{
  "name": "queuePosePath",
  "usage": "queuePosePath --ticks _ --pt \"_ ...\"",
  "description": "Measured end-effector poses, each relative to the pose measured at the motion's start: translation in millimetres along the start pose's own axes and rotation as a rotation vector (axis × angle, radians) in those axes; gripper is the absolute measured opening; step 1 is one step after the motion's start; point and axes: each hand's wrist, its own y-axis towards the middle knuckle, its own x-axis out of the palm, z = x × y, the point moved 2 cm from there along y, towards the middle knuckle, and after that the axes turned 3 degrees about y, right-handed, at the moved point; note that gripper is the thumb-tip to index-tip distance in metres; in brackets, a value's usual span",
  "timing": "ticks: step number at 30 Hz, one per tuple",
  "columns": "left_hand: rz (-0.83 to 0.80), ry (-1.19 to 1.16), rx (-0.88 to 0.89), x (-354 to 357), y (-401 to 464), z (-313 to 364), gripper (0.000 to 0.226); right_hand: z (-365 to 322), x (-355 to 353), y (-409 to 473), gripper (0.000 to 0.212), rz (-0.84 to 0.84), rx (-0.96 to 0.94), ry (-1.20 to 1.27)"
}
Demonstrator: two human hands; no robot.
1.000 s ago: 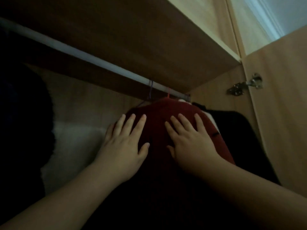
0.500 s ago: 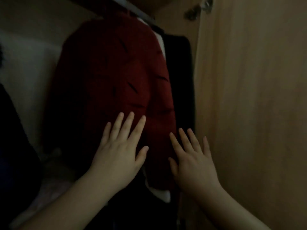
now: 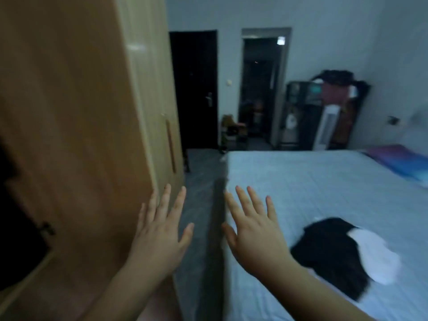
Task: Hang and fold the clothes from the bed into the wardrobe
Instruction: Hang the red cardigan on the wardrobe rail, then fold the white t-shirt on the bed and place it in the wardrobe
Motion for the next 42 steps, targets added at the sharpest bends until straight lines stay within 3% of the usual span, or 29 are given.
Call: queuePosePath --ticks 12,22,33,42 --pt "-0.206 -0.154 0.330 156 68 212 0.081 239 29 -106 0.069 -0.168 0.478 -0.161" --pt "-0.414 -0.283 0.427 311 162 319 0.077 401 91 -76 0.069 -0.365 0.622 -0.218" --pt "-0.506 -0.295 0.587 392 222 431 0.075 540 99 -95 0.068 -0.540 0.825 -0.248" --pt "-0.571 -0.188 0.503 462 223 555 0.077 696 113 -104 0.068 -0.567 0.752 -0.155"
